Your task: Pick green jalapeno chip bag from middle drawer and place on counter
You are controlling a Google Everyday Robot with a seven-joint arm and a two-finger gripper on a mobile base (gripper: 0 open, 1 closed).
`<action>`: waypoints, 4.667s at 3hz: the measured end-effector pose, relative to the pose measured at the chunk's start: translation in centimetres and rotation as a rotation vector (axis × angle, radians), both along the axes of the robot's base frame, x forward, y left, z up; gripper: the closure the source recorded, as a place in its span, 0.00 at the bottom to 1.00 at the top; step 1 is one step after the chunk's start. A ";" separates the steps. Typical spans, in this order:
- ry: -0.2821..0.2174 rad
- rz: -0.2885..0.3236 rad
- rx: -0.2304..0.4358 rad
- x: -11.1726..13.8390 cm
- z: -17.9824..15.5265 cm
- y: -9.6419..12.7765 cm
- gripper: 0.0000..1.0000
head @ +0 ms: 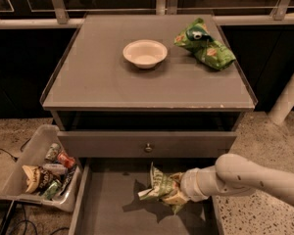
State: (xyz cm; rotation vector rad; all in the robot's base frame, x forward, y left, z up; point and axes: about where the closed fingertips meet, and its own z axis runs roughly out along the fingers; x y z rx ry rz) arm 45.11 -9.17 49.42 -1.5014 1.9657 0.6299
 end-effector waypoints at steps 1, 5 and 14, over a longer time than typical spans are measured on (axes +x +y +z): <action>-0.015 0.049 0.006 -1.3 5.3 -1.2 1.00; -0.312 -0.038 -0.199 4.5 31.9 -0.6 1.00; -0.625 -0.305 -0.038 17.7 45.8 -4.0 1.00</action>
Offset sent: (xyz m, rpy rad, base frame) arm 0.0178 -0.0273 0.1936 -0.1207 -0.1448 0.0724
